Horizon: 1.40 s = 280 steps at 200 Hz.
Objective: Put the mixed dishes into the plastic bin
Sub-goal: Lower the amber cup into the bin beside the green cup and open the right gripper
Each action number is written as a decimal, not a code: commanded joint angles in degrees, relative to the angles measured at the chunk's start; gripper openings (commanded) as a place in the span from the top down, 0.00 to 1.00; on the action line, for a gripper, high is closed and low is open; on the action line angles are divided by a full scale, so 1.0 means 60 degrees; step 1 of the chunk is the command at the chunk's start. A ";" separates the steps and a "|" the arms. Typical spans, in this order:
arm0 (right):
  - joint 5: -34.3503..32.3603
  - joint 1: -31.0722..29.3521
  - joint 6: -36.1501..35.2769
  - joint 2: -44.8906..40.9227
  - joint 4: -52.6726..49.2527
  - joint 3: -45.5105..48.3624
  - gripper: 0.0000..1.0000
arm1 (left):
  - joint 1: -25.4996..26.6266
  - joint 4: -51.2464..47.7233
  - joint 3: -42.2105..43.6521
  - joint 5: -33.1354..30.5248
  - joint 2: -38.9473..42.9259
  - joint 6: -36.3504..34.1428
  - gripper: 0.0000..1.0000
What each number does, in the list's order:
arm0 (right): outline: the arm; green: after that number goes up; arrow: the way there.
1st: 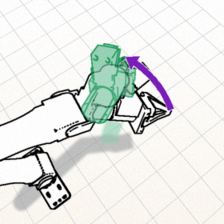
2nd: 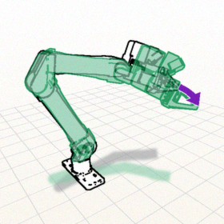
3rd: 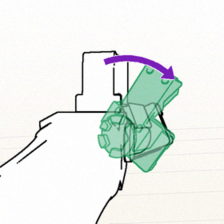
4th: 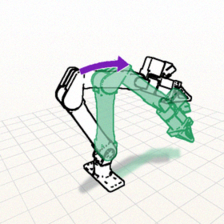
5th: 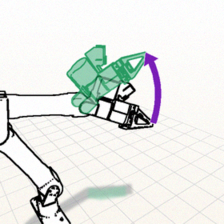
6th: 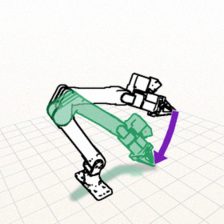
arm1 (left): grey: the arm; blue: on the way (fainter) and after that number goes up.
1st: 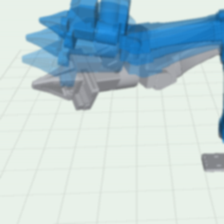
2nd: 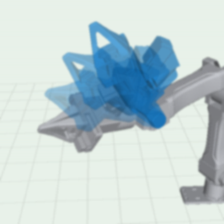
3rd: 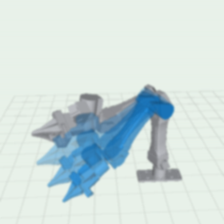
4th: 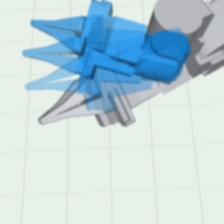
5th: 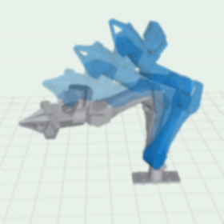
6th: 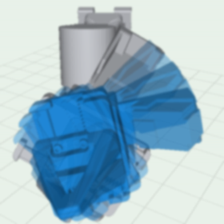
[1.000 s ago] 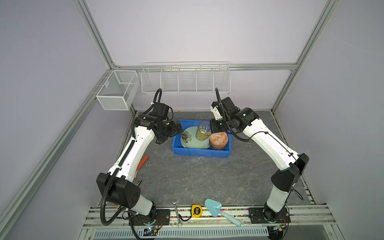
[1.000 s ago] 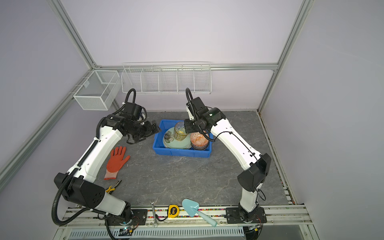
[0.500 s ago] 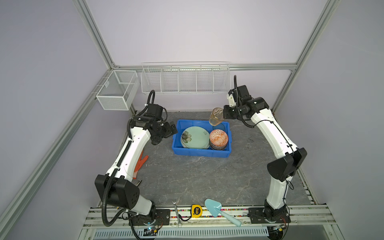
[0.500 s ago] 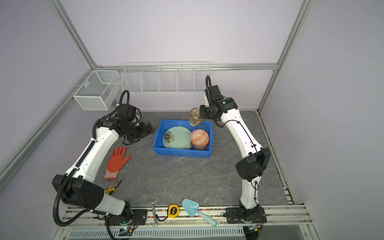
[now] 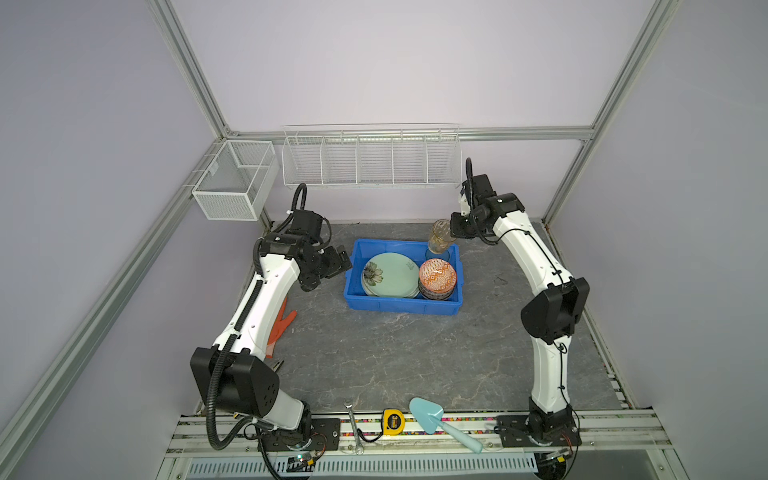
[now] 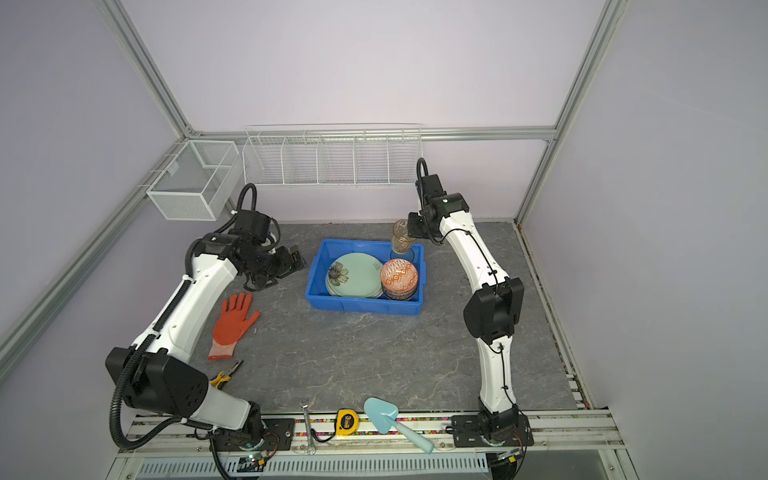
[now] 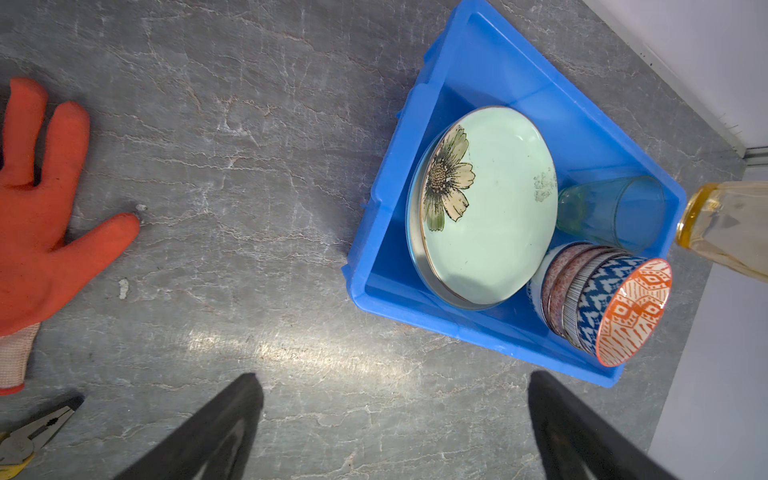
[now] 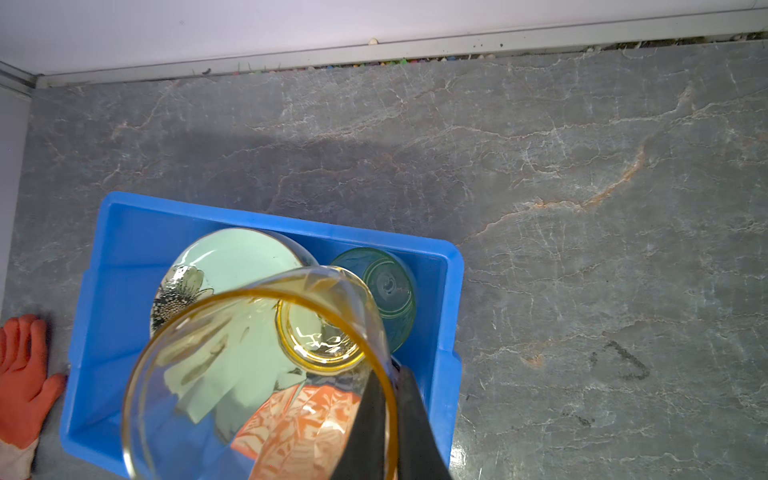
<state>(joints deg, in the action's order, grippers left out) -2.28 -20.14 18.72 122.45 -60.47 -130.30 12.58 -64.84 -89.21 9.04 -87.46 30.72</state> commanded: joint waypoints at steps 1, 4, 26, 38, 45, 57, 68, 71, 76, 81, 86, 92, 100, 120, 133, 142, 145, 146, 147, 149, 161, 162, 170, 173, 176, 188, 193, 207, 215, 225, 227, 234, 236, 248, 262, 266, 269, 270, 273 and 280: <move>-0.0203 0.0054 -0.0236 0.0238 -0.0100 -0.0229 0.93 | -0.0082 -0.0189 -0.0001 -0.0025 -0.0144 -0.0227 0.00; -0.0223 0.0047 -0.0242 0.0276 -0.0103 -0.0227 0.93 | -0.0089 -0.0196 0.0013 -0.0027 -0.0145 -0.0240 0.00; -0.0360 0.0061 -0.0317 0.0550 -0.0134 -0.0241 0.93 | -0.0105 -0.0205 0.0051 -0.0009 -0.0214 -0.0269 0.00; -0.0484 0.0051 -0.0353 0.0688 -0.0174 -0.0236 0.93 | -0.0130 -0.0205 0.0072 0.0008 -0.0220 -0.0292 0.00; -0.0541 0.0047 -0.0371 0.0769 -0.0178 -0.0241 0.93 | -0.0134 -0.0193 0.0087 0.0003 -0.0238 -0.0305 0.00; -0.0661 0.0056 -0.0428 0.0888 -0.0203 -0.0234 0.93 | -0.0146 -0.0170 0.0088 0.0015 -0.0244 -0.0325 0.00; -0.0750 0.0047 -0.0462 0.1007 -0.0196 -0.0226 0.93 | -0.0163 -0.0130 0.0113 0.0069 -0.0247 -0.0365 0.00; -0.0760 0.0052 -0.0475 0.1051 -0.0191 -0.0227 0.93 | -0.0163 -0.0117 0.0124 0.0075 -0.0247 -0.0358 0.00; -0.0790 0.0054 -0.0469 0.1100 -0.0191 -0.0219 0.93 | -0.0172 -0.0088 0.0144 0.0099 -0.0248 -0.0373 0.00; -0.0805 0.0057 -0.0496 0.1148 -0.0186 -0.0226 0.93 | -0.0177 -0.0063 0.0157 0.0116 -0.0234 -0.0369 0.00; -0.0833 0.0054 -0.0497 0.1206 -0.0187 -0.0222 0.93 | -0.0177 -0.0052 0.0172 0.0122 -0.0233 -0.0386 0.00; -0.0860 0.0050 -0.0498 0.1266 -0.0181 -0.0216 0.93 | -0.0182 -0.0027 0.0184 0.0135 -0.0233 -0.0390 0.00; -0.0917 0.0046 -0.0519 0.1338 -0.0172 -0.0205 0.93 | -0.0178 -0.0015 0.0196 0.0154 -0.0237 -0.0411 0.00; -0.1122 0.0003 -0.0563 0.1466 -0.0068 -0.0099 0.93 | -0.0192 0.0018 0.0254 0.0195 -0.0233 -0.0425 0.00; -0.1205 -0.0041 -0.0587 0.1547 0.0021 0.0005 0.93 | -0.0196 0.0050 0.0281 0.0194 -0.0244 -0.0430 0.01; -0.1270 -0.0098 -0.0587 0.1590 0.0101 0.0089 0.93 | -0.0192 0.0043 0.0295 0.0218 -0.0257 -0.0430 0.00; -0.1305 -0.0102 -0.0588 0.1609 0.0130 0.0126 0.93 | -0.0192 0.0042 0.0293 0.0224 -0.0269 -0.0425 0.00; -0.1319 -0.0108 -0.0587 0.1608 0.0138 0.0133 0.93 | -0.0192 0.0041 0.0286 0.0230 -0.0265 -0.0429 0.00; -0.1319 -0.0119 -0.0586 0.1615 0.0142 0.0143 0.93 | -0.0192 0.0040 0.0289 0.0241 -0.0264 -0.0431 0.00; -0.1333 -0.0119 -0.0590 0.1628 0.0164 0.0170 0.93 | -0.0192 0.0029 0.0292 0.0260 -0.0274 -0.0428 0.00; -0.1389 -0.0173 -0.0564 0.1652 0.0286 0.0363 0.93 | -0.0192 0.0026 0.0266 0.0317 -0.0277 -0.0416 0.00; -0.1383 -0.0173 -0.0560 0.1652 0.0304 0.0376 0.93 | -0.0192 0.0026 0.0272 0.0314 -0.0277 -0.0417 0.00; -0.1389 -0.0199 -0.0538 0.1652 0.0424 0.0526 0.93 | -0.0192 0.0032 0.0261 0.0319 -0.0269 -0.0398 0.00; -0.1382 -0.0202 -0.0525 0.1641 0.0448 0.0578 0.93 | -0.0192 0.0033 0.0258 0.0300 -0.0259 -0.0397 0.00; -0.1383 -0.0203 -0.0505 0.1639 0.0492 0.0634 0.93 | -0.0192 0.0039 0.0252 0.0289 -0.0249 -0.0402 0.00; -0.1389 -0.0236 -0.0469 0.1581 0.0660 0.0853 0.93 | -0.0199 0.0023 0.0225 0.0238 -0.0233 -0.0405 0.01; -0.1408 -0.0244 -0.0456 0.1566 0.0718 0.0905 0.93 | -0.0192 0.0011 0.0224 0.0225 -0.0234 -0.0417 0.00; -0.1477 -0.0268 -0.0443 0.1503 0.0812 0.1031 0.93 | -0.0192 -0.0009 0.0229 0.0260 -0.0218 -0.0418 0.00; -0.1523 -0.0296 -0.0449 0.1481 0.0834 0.1071 0.92 | -0.0199 -0.0012 0.0246 0.0341 -0.0232 -0.0409 0.00; -0.1563 -0.0305 -0.0452 0.1440 0.0856 0.1128 0.89 | -0.0192 -0.0004 0.0261 0.0380 -0.0224 -0.0387 0.00; -0.1559 -0.0298 -0.0442 0.1423 0.0862 0.1137 0.88 | -0.0192 -0.0004 0.0263 0.0382 -0.0227 -0.0388 0.00; -0.1580 -0.0304 -0.0440 0.1381 0.0863 0.1172 0.86 | -0.0192 -0.0014 0.0267 0.0391 -0.0215 -0.0392 0.00; -0.1582 -0.0305 -0.0439 0.1372 0.0864 0.1181 0.86 | -0.0192 -0.0010 0.0268 0.0385 -0.0203 -0.0378 0.00; -0.1607 -0.0311 -0.0478 0.1269 0.0864 0.1240 0.84 | -0.0192 -0.0019 0.0288 0.0369 -0.0156 -0.0362 0.00; -0.1610 -0.0305 -0.0473 0.1158 0.0864 0.1244 0.81 | -0.0192 -0.0024 0.0314 0.0354 -0.0073 -0.0345 0.00; -0.1611 -0.0296 -0.0480 0.1119 0.0860 0.1244 0.80 | -0.0192 -0.0019 0.0318 0.0355 -0.0064 -0.0330 0.00; -0.1606 -0.0295 -0.0474 0.1091 0.0864 0.1250 0.79 | -0.0192 -0.0026 0.0329 0.0354 -0.0051 -0.0337 0.00; -0.1609 -0.0300 -0.0471 0.1086 0.0864 0.1244 0.79 | -0.0192 -0.0022 0.0333 0.0354 -0.0047 -0.0341 0.00; -0.1611 -0.0301 -0.0476 0.1050 0.0864 0.1246 0.78 | -0.0192 -0.0028 0.0347 0.0341 -0.0030 -0.0340 0.01; -0.1551 -0.0305 -0.0477 0.0968 0.0864 0.1216 0.77 | -0.0192 -0.0032 0.0366 0.0340 0.0007 -0.0340 0.00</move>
<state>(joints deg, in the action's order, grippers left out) -10.96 -21.80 16.23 129.97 -55.68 -123.55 11.73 -64.12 -87.79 10.81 -88.55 29.21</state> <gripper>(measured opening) 0.217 0.996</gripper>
